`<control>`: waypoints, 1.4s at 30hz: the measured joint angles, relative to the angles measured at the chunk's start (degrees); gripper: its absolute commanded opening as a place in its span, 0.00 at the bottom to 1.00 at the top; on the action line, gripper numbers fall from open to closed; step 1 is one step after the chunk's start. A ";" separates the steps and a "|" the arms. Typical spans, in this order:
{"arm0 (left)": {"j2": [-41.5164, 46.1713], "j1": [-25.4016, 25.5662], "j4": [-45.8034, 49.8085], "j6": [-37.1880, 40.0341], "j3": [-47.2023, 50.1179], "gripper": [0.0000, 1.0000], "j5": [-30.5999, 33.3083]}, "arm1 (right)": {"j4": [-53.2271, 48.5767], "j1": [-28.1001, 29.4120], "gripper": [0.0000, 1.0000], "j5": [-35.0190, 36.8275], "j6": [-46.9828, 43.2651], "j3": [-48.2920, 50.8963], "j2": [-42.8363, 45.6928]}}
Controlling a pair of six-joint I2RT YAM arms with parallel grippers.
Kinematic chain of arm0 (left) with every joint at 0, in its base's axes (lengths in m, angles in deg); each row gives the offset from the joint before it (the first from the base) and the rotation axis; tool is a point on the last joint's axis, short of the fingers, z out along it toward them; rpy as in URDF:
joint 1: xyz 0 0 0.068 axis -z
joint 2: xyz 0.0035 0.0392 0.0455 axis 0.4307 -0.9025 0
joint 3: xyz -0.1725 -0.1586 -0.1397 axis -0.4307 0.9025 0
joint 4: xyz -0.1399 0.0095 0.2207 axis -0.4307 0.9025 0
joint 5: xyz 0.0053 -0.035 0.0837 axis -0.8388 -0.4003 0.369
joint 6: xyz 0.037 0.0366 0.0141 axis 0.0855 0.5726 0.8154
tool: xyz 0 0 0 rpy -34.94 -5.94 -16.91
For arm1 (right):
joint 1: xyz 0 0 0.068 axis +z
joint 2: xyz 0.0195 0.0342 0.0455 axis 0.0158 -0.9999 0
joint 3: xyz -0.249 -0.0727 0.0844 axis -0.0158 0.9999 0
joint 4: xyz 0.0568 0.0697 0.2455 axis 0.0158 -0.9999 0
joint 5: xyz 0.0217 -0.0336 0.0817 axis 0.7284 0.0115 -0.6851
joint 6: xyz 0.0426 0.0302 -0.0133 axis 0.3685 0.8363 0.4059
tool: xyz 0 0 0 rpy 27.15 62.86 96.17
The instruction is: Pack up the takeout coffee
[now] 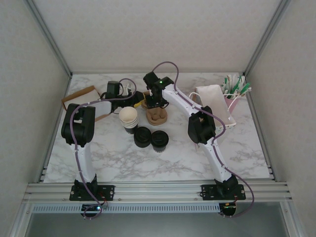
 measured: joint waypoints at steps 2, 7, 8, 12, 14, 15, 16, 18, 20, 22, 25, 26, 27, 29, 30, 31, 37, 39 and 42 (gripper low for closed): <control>0.02 0.00 0.00 0.00 0.00 0.58 0.00 | 0.04 -0.04 0.36 -0.02 0.02 0.20 0.00; 0.46 0.00 0.00 0.00 0.02 0.58 0.00 | 0.02 -0.07 0.36 -0.04 0.02 0.20 0.00; 0.59 0.00 0.02 0.00 0.02 0.59 0.00 | 0.04 -0.07 0.36 -0.07 0.02 0.20 0.00; 1.31 0.00 0.04 0.20 0.02 0.59 -0.02 | 0.04 -0.07 0.36 -0.07 0.02 0.20 0.00; 1.42 0.00 0.13 0.42 0.02 0.59 0.00 | 0.04 -0.07 0.36 -0.07 0.02 0.20 0.00; 1.46 0.00 0.15 0.44 0.02 0.59 0.00 | 0.04 -0.07 0.36 -0.07 0.02 0.20 0.00; 1.49 0.00 0.31 0.46 0.02 0.59 0.00 | 0.04 -0.07 0.36 -0.09 0.02 0.20 0.00; 1.51 0.00 0.63 0.61 0.02 0.59 0.00 | 0.04 -0.07 0.36 -0.09 0.02 0.20 0.00; 1.51 0.00 0.94 0.79 0.02 0.59 0.00 | 0.02 -0.07 0.36 -0.07 0.02 0.20 0.00; 1.53 0.00 1.36 1.11 0.02 0.59 0.13 | 0.00 -0.11 0.36 -0.04 0.02 0.20 0.00; 2.08 -0.04 1.81 1.70 0.33 0.59 0.68 | -0.04 -0.15 0.36 -0.02 0.07 0.20 -0.02; 2.38 -0.07 1.99 1.81 0.46 0.59 0.72 | -0.04 -0.15 0.36 -0.02 0.09 0.17 -0.02; 2.75 -0.07 2.10 1.99 0.57 0.59 0.90 | -0.04 -0.17 0.35 -0.02 0.15 0.17 -0.02; 3.34 -0.07 2.19 2.16 0.66 0.59 0.90 | -0.04 -0.17 0.36 -0.04 0.17 0.17 -0.02; 3.54 -0.07 2.19 2.16 0.66 0.59 0.90 | -0.04 -0.20 0.36 -0.07 0.20 0.17 -0.02; 3.72 -0.07 2.19 2.16 0.66 0.59 0.90 | -0.07 -0.22 0.36 -0.07 0.17 0.13 -0.04; 3.80 -0.04 2.62 2.36 0.57 0.59 0.90 | -0.22 -0.22 0.36 -0.11 0.17 -0.04 -0.13; 3.78 -0.04 2.67 2.38 0.48 0.59 0.90 | -0.22 -0.22 0.36 -0.13 0.17 -0.04 -0.13; 3.78 -0.04 3.08 2.38 0.00 0.59 0.87 | -0.22 -0.22 0.36 -0.28 0.17 -0.04 -0.15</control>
